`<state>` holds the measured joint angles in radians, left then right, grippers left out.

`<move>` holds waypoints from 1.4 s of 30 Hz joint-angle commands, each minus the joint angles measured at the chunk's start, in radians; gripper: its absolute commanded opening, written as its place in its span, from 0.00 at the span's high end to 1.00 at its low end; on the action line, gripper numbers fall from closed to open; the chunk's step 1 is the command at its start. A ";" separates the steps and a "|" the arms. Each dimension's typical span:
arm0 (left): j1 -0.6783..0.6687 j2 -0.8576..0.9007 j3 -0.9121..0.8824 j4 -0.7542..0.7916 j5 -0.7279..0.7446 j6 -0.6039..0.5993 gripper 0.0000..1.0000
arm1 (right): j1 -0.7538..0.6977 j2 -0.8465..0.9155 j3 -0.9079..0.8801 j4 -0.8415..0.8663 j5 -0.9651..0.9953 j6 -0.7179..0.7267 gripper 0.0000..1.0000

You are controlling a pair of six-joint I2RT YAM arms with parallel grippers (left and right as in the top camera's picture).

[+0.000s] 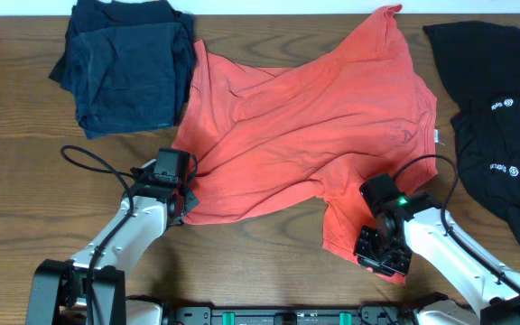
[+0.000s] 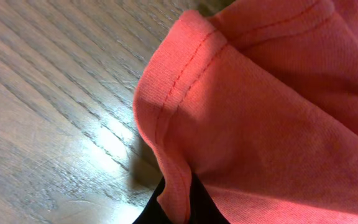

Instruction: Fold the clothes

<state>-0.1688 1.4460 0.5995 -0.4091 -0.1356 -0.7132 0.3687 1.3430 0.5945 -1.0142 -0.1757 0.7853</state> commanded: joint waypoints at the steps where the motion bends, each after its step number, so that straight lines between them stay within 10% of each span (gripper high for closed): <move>1: 0.001 0.023 -0.028 -0.006 -0.042 0.000 0.94 | -0.012 -0.009 0.017 -0.025 0.055 0.019 0.77; 28: 0.001 0.024 -0.028 0.015 -0.042 -0.003 0.94 | -0.012 0.085 0.015 0.081 0.117 0.150 0.41; 32: 0.001 0.024 -0.028 0.019 -0.042 -0.003 0.94 | -0.011 0.137 0.015 0.088 0.107 0.149 0.51; 37: 0.001 0.024 -0.028 0.019 -0.042 -0.003 0.94 | -0.011 0.148 0.016 0.103 0.076 0.134 0.99; 42: 0.001 0.021 -0.026 -0.002 -0.041 -0.003 0.94 | -0.030 0.130 0.058 0.112 0.063 0.110 0.99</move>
<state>-0.1688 1.4487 0.5953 -0.3897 -0.1574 -0.7136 0.3569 1.4719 0.6296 -0.9138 -0.1097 0.9180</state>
